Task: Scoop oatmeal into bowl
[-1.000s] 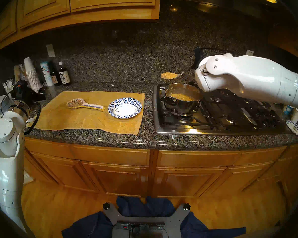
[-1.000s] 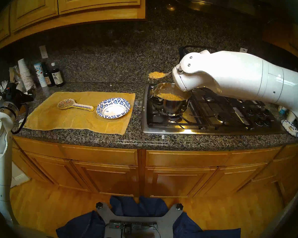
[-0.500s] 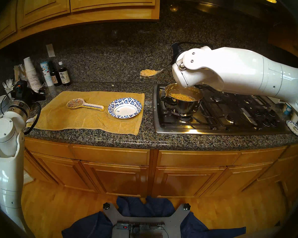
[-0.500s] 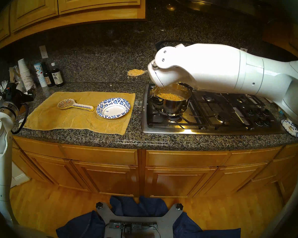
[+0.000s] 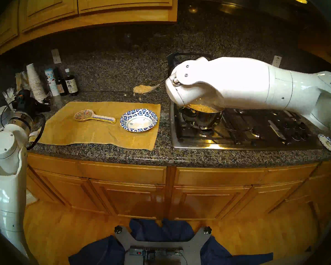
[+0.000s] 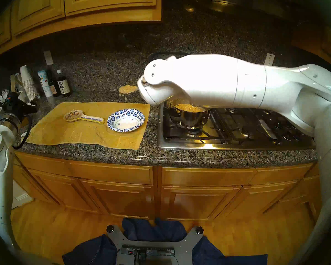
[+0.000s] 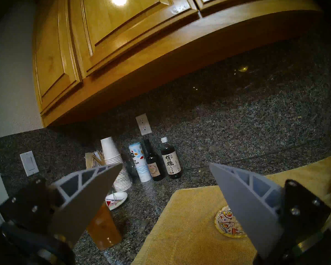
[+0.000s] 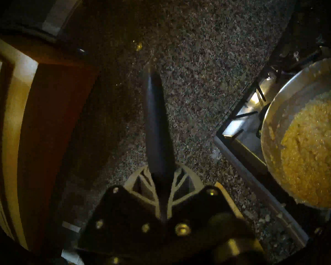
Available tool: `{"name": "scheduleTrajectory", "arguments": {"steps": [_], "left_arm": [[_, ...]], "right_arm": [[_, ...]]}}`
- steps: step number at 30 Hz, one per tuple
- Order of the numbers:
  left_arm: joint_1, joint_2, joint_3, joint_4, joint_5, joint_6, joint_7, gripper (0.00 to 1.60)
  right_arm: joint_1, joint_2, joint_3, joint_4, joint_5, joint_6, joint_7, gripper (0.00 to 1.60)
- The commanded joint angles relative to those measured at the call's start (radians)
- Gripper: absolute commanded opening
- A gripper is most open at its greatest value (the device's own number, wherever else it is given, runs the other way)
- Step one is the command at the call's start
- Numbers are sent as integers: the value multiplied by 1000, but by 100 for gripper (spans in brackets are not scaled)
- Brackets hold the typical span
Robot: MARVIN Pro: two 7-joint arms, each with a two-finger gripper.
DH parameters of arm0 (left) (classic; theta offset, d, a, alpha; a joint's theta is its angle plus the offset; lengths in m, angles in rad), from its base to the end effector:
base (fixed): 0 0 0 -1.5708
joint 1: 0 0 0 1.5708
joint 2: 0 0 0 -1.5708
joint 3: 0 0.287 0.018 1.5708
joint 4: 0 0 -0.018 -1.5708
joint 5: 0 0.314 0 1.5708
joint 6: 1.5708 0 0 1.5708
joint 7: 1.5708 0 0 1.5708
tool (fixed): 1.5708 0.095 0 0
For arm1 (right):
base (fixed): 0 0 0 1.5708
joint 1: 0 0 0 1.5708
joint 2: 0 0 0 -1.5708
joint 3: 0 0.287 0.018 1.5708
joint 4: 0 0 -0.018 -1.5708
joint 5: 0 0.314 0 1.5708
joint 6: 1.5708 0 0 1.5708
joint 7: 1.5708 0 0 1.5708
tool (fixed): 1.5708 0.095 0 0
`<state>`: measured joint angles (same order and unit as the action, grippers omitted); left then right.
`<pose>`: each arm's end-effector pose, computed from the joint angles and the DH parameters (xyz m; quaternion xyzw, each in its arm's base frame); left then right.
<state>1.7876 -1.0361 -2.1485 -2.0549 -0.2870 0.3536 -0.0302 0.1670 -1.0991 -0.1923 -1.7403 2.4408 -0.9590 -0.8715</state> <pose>0.3279 0.2507 -0.0898 -0.6526 0.0090 -0.7206 0.2342 0.4705 0.1780 -0.0174 -0.6803 0.3554 -0.5569 0.3174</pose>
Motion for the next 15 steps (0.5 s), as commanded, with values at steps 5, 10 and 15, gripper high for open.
{"name": "scheduleTrajectory", "arguments": {"steps": [5,10,15], "left_arm": [[-17,15,-11,-27,2,-21,-1,160],[-17,15,-11,-27,2,-21,-1,160],[-16,16,-11,-27,1,-22,0,160]], "right_arm": [[-16,-42,37,6,-77,-1,-58,0],[-18,-53,26,2,-99,-1,-67,0],[-14,-70,-7,4,-139,-1,-80,0]]}}
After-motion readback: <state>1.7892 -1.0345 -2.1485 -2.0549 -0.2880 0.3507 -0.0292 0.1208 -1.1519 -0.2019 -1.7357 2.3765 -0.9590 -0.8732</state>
